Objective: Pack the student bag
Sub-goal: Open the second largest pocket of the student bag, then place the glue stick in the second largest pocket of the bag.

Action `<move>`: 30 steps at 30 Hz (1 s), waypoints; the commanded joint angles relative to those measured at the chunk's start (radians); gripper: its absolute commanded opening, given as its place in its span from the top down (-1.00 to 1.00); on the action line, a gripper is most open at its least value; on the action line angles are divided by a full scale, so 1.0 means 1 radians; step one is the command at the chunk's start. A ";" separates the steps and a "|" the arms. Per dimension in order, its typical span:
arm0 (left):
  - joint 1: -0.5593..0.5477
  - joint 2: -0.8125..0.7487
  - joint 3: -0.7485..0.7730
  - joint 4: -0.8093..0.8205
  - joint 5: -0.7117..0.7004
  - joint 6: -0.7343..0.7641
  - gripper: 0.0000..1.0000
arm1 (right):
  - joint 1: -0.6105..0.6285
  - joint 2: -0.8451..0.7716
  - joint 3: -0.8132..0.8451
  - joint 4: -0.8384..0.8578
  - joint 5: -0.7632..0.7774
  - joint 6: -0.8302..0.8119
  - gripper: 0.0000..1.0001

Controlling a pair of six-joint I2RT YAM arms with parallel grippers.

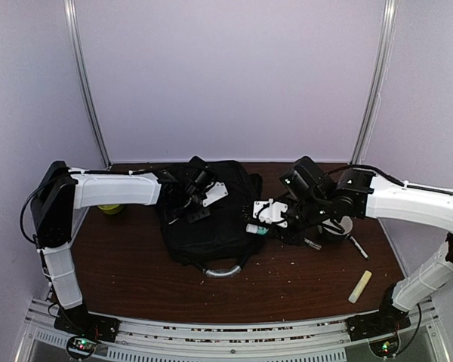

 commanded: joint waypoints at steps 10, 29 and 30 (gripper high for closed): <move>0.044 -0.149 0.083 0.003 0.392 -0.166 1.00 | 0.047 0.183 0.218 0.132 0.210 -0.144 0.91; 0.116 -0.205 0.076 0.024 0.633 -0.245 1.00 | 0.051 0.552 0.382 0.168 0.333 -0.197 0.94; 0.118 -0.205 0.076 0.024 0.647 -0.247 1.00 | 0.051 0.557 0.382 0.175 0.343 -0.191 0.94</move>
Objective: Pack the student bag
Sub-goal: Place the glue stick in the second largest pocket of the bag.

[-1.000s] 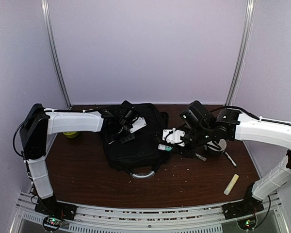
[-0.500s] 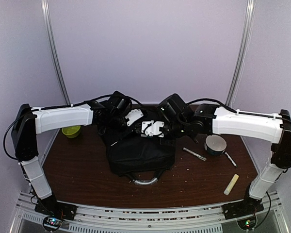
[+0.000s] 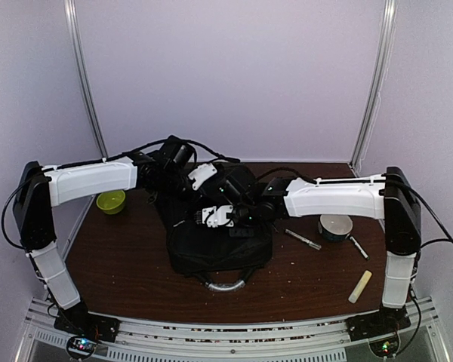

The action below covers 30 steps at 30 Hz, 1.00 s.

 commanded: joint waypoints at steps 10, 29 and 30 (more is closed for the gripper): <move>0.015 -0.059 0.056 0.115 0.220 -0.059 1.00 | 0.003 0.020 -0.004 0.215 0.280 0.005 0.89; 0.042 -0.034 0.051 0.115 0.223 -0.076 1.00 | 0.006 -0.185 -0.152 0.132 0.132 0.120 0.05; 0.042 -0.031 0.049 0.115 0.219 -0.075 1.00 | 0.004 -0.210 -0.164 0.103 0.084 0.129 0.05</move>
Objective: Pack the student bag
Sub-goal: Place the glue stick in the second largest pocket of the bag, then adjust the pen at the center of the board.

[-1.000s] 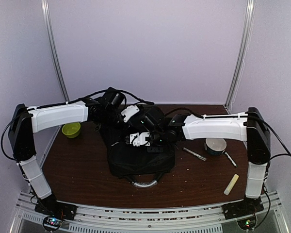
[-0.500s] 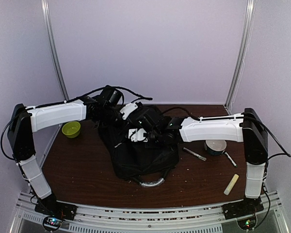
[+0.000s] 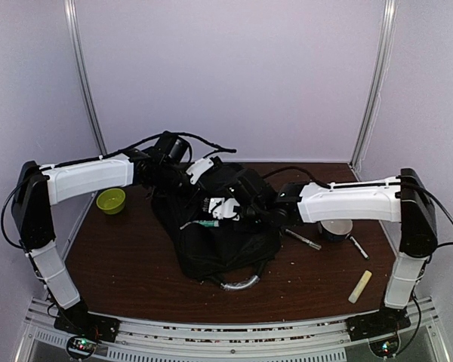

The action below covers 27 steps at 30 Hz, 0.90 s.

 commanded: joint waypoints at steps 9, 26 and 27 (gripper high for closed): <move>0.004 0.003 0.031 0.092 0.047 -0.012 1.00 | -0.026 -0.354 -0.152 -0.275 -0.308 0.135 0.06; 0.004 0.028 0.030 0.089 0.057 -0.018 1.00 | -0.376 -0.345 -0.262 -0.558 -0.523 0.210 0.31; 0.004 0.028 0.029 0.089 0.058 -0.018 1.00 | -0.393 -0.322 -0.245 -0.570 -0.525 0.208 0.33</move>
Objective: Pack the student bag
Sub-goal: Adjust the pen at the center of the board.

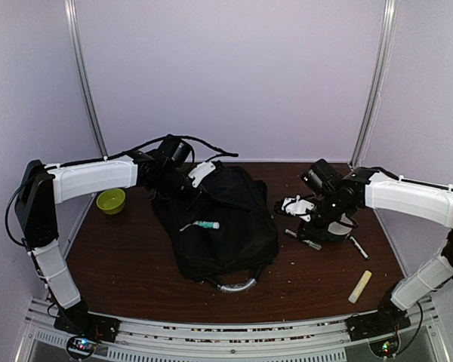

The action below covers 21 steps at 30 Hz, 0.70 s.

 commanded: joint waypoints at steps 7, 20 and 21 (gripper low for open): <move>0.004 -0.002 0.034 0.088 0.047 -0.016 1.00 | -0.127 0.247 0.195 -0.148 -0.025 -0.010 0.41; 0.004 0.000 0.037 0.085 0.058 -0.019 1.00 | -0.154 0.416 0.257 -0.137 0.041 -0.008 0.45; 0.003 0.001 0.037 0.086 0.059 -0.020 1.00 | -0.155 0.425 0.259 -0.136 0.050 -0.010 0.44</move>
